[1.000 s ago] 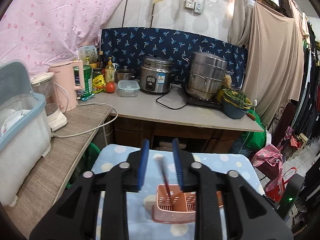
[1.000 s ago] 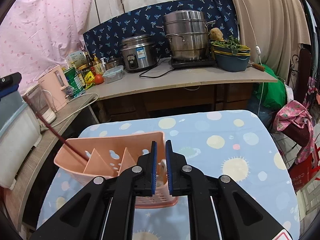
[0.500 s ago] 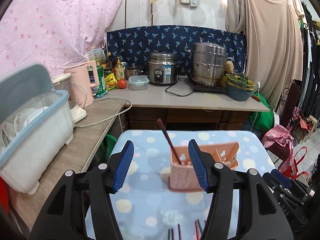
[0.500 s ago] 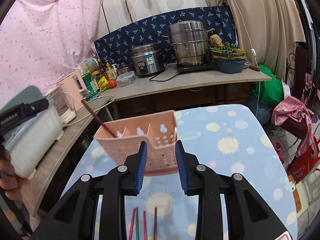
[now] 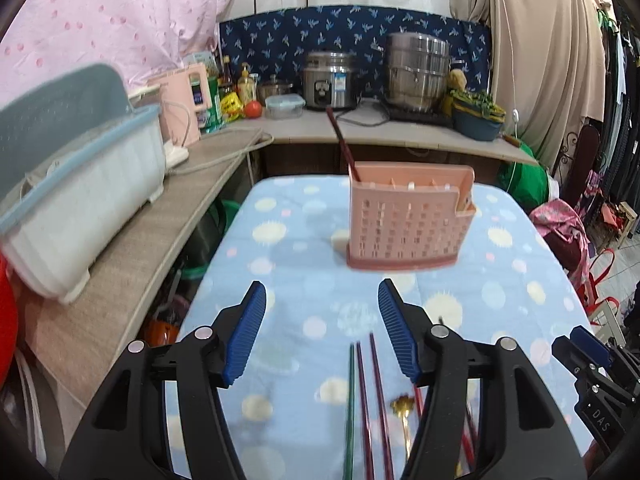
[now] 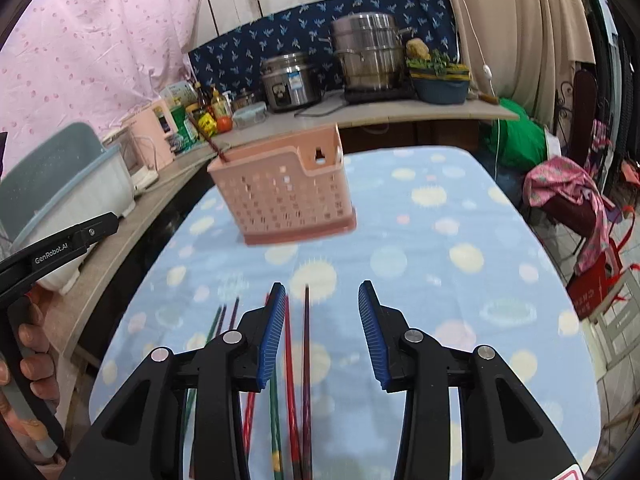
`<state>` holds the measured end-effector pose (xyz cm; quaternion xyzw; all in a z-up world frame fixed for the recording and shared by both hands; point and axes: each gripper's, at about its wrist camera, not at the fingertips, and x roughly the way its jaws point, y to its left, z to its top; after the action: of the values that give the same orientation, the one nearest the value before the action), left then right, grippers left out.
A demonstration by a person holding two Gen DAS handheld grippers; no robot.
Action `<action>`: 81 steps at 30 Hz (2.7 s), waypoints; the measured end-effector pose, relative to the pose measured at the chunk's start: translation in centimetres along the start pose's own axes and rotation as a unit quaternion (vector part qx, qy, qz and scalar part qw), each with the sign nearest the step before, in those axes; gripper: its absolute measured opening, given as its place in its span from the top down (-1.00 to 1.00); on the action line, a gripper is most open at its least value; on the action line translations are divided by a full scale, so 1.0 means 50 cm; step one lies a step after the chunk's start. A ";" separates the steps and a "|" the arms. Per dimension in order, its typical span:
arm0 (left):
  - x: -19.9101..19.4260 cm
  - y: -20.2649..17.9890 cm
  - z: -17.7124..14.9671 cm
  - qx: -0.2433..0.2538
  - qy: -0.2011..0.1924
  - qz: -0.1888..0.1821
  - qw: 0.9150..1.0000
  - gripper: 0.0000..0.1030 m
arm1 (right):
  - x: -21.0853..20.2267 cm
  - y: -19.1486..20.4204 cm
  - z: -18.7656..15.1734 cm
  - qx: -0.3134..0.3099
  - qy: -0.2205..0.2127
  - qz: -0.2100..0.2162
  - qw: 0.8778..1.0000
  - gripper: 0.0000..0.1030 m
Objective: Organize utensils
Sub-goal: 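Move both tools back down to the row of chopsticks, then grasp a dark red chopstick with the right tool while the left tool grasps a green chopstick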
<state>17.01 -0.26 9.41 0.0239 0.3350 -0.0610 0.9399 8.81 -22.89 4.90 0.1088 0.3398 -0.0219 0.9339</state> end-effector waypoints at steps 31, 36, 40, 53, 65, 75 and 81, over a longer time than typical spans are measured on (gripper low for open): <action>0.024 0.031 -0.323 -0.007 0.128 -0.007 0.992 -0.17 | 0.048 0.025 -0.239 -0.027 0.096 -0.027 0.995 0.45; 0.025 0.026 -0.335 -0.003 0.134 -0.009 0.991 -0.17 | 0.051 0.021 -0.239 -0.025 0.095 -0.029 0.995 0.48; 0.022 0.024 -0.339 -0.001 0.134 -0.012 0.991 -0.17 | 0.052 0.021 -0.239 -0.028 0.094 -0.028 0.995 0.48; 0.023 0.004 -0.357 0.006 0.147 -0.024 0.989 -0.18 | 0.052 0.028 -0.251 -0.047 0.091 -0.039 0.994 0.75; 0.034 0.001 -0.370 0.008 0.156 -0.021 0.987 -0.18 | 0.053 0.030 -0.253 -0.049 0.088 -0.042 0.994 0.76; 0.035 -0.004 -0.374 0.014 0.150 -0.015 0.988 -0.23 | 0.053 0.030 -0.253 -0.049 0.088 -0.041 0.994 0.76; 0.029 -0.005 -0.376 0.016 0.149 -0.023 0.988 -0.05 | 0.053 0.030 -0.253 -0.049 0.088 -0.041 0.994 0.76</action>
<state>6.32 0.94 -6.06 0.0403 0.4707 -0.0841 0.8773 3.03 -18.60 -5.94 0.0504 0.4255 -0.0339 0.9029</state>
